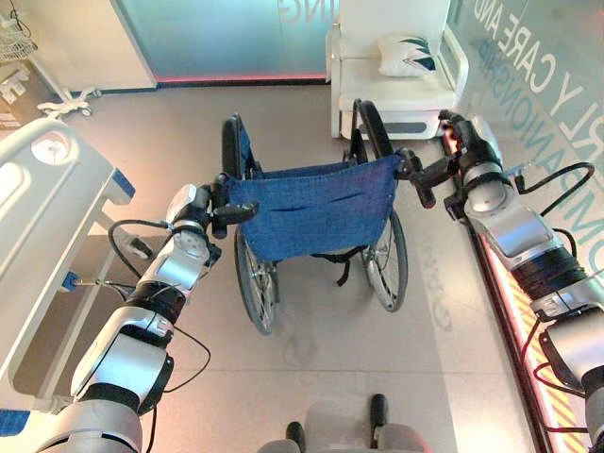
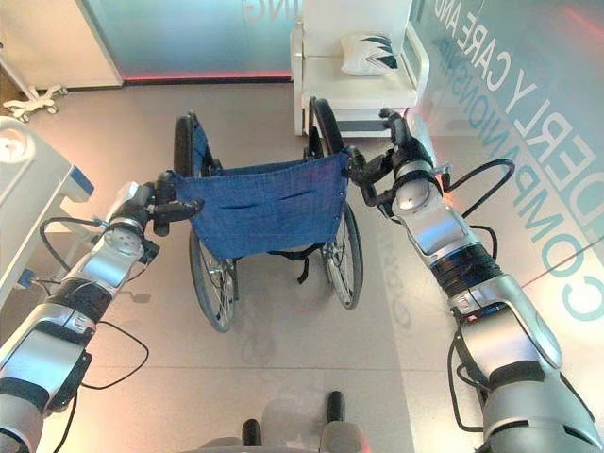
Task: Push the wheelchair next to the bed
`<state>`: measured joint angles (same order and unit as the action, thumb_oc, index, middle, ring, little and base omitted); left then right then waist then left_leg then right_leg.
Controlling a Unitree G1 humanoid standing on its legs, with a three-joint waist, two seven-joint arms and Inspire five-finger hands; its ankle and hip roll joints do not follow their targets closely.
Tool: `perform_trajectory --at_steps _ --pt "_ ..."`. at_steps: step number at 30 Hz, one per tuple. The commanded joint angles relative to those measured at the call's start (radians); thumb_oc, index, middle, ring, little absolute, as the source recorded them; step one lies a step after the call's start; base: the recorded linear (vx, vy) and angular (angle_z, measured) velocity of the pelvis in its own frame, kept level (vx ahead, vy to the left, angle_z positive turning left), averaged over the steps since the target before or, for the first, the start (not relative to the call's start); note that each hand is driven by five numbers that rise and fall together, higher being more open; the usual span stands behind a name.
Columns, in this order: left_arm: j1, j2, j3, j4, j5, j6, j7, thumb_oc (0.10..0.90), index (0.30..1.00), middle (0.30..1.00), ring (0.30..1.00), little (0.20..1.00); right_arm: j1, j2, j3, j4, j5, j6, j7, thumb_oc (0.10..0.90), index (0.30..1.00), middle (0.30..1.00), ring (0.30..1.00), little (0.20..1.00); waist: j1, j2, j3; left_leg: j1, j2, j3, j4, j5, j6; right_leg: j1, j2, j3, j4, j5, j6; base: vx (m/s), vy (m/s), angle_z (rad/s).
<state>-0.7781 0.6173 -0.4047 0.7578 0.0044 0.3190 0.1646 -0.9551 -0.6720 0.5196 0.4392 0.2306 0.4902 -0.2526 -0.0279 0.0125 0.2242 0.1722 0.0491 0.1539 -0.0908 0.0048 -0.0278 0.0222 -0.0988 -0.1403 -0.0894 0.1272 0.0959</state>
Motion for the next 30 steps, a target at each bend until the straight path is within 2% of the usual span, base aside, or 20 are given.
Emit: perform_trajectory --at_steps 1,7,16,30 --pt "-0.026 -0.003 -0.080 0.082 0.045 0.023 0.021 0.800 0.900 0.900 0.900 0.900 -0.156 -0.009 -0.002 0.058 -0.081 -0.018 -0.014 0.800 0.900 0.900 0.900 0.900 0.018 -0.048 -0.015 -0.046 -0.070 -0.008 0.017 -0.005 0.028 0.088 0.042 -0.015 0.016 -0.078 -0.024 0.00 0.000 0.00" --pt "-0.047 -0.011 -0.091 0.086 0.015 0.020 0.029 0.800 0.900 0.900 0.900 0.900 -0.181 0.019 0.023 0.167 -0.037 0.011 -0.035 0.800 0.900 0.900 0.900 0.900 0.031 -0.046 -0.008 -0.048 -0.071 -0.017 0.016 -0.002 0.028 0.090 0.040 -0.026 0.018 -0.077 -0.027 0.00 0.000 0.00" --pt "-0.062 -0.041 -0.113 0.082 -0.023 0.015 0.032 0.800 0.900 0.900 0.900 0.900 -0.217 0.072 0.038 0.292 0.030 -0.017 -0.118 0.800 0.900 0.900 0.900 0.900 0.051 -0.039 -0.003 -0.054 -0.078 -0.033 0.015 0.000 0.029 0.091 0.036 -0.036 0.017 -0.076 -0.031 0.00 0.000 0.02" --pt "-0.051 -0.070 -0.129 0.086 -0.004 0.026 0.028 0.800 0.900 0.900 0.900 0.900 -0.319 0.084 0.079 0.336 0.019 0.026 -0.115 0.800 0.900 0.900 0.900 0.900 0.065 -0.045 -0.005 -0.051 -0.080 -0.043 0.016 0.001 0.030 0.096 0.038 -0.039 0.020 -0.079 -0.034 0.00 -0.001 0.01"
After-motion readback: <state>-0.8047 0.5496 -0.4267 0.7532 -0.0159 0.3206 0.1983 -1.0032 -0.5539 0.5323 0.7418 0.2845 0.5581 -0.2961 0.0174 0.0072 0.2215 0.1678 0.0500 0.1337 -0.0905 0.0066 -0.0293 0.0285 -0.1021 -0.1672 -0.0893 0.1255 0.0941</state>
